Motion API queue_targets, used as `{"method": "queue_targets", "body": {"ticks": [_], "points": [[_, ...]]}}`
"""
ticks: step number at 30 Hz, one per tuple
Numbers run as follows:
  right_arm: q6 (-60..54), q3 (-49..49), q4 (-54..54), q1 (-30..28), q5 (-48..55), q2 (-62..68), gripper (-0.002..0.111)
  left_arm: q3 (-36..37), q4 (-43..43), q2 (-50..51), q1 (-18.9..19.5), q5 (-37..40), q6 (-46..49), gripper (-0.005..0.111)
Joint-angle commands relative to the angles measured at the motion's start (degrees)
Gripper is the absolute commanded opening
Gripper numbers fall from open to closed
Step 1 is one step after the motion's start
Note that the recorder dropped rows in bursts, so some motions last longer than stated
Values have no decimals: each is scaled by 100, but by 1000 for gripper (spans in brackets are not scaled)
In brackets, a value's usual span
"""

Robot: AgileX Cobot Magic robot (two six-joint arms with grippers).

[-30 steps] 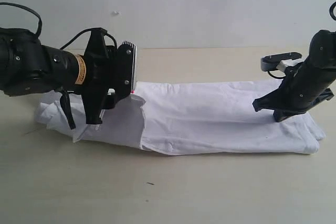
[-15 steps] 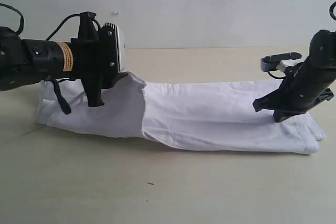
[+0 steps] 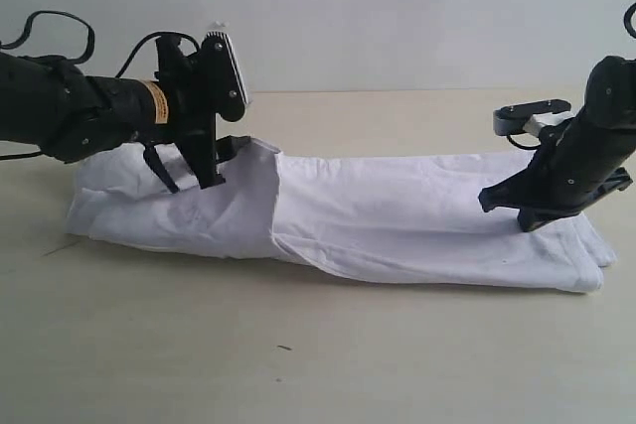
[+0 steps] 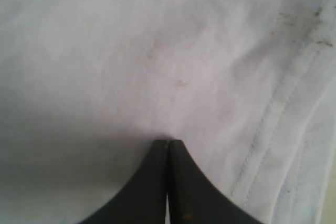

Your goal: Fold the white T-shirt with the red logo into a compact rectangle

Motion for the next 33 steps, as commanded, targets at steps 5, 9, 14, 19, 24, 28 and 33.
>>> {"method": "queue_targets", "body": {"ticks": [5,9,14,19,24,28,33], "points": [[-55,35,-59,-22,129,-34,0,-458,604,347,21,-395,-6,71],[-55,35,-59,-22,120,-34,0,-469,604,360,49,-684,-47,71],[-55,35,-59,-22,217,-34,0,-681,-815,360,226,-1724,-21,71],[-55,35,-101,-22,160,-34,0,-681,-1375,-131,234,-822,-546,56],[-55,35,-101,-22,161,-45,0,-668,-1375,-617,224,1383,-878,1],[-55,-74,-101,-22,244,-95,0,-387,-1436,-779,211,2109,-898,0],[-55,-174,70,-22,330,-354,0,341,-1498,-938,-47,2057,-862,0]]}}
